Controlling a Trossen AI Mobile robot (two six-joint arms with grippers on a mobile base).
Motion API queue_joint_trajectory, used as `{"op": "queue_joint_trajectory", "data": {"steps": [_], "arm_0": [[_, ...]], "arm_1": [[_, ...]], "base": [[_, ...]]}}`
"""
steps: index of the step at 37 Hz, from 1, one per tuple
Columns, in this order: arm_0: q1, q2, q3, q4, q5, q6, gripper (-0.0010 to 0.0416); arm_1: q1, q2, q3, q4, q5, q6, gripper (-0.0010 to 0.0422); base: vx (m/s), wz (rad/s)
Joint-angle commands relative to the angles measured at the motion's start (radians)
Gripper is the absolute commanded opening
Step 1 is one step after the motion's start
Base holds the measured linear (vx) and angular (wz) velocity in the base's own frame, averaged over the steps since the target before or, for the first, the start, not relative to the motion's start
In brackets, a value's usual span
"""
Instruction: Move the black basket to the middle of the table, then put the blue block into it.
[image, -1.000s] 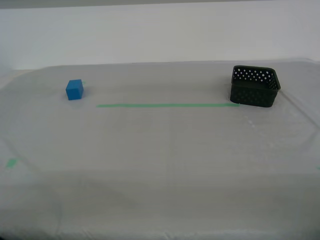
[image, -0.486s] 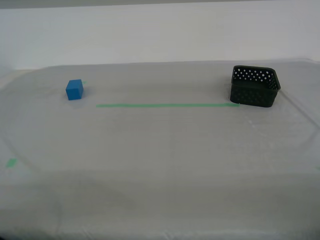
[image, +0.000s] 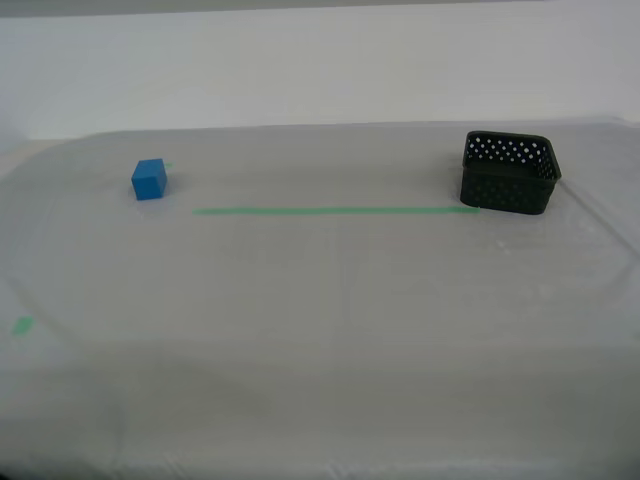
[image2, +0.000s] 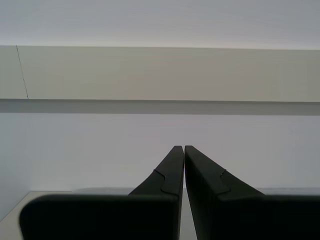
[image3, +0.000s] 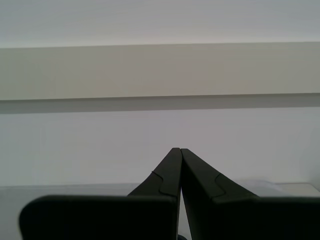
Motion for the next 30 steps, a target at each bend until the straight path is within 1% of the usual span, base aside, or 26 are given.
{"op": "queue_joint_trajectory", "data": {"steps": [1,14,19,30], "arm_0": [[0.001,0.000,0.002,0.003,0.001,0.006,-0.0001],[0.001,0.000,0.002,-0.005,0.001,0.010,-0.0001],[0.001,0.000,0.002,-0.029,0.001,0.012,-0.0001],[0.001,0.000,0.095,-0.244,0.002,0.018,-0.0001]], "arm_1": [[0.000,0.000,0.001,0.004,-0.001,0.003,0.0000],[0.000,0.000,0.001,0.003,-0.001,0.003,0.0000],[0.000,0.000,0.001,0.004,-0.001,0.003,0.0000],[0.000,0.000,0.001,0.004,-0.001,0.003,0.0000]], "base": [[0.000,0.000],[0.000,0.000],[0.000,0.000],[0.000,0.000]]}}
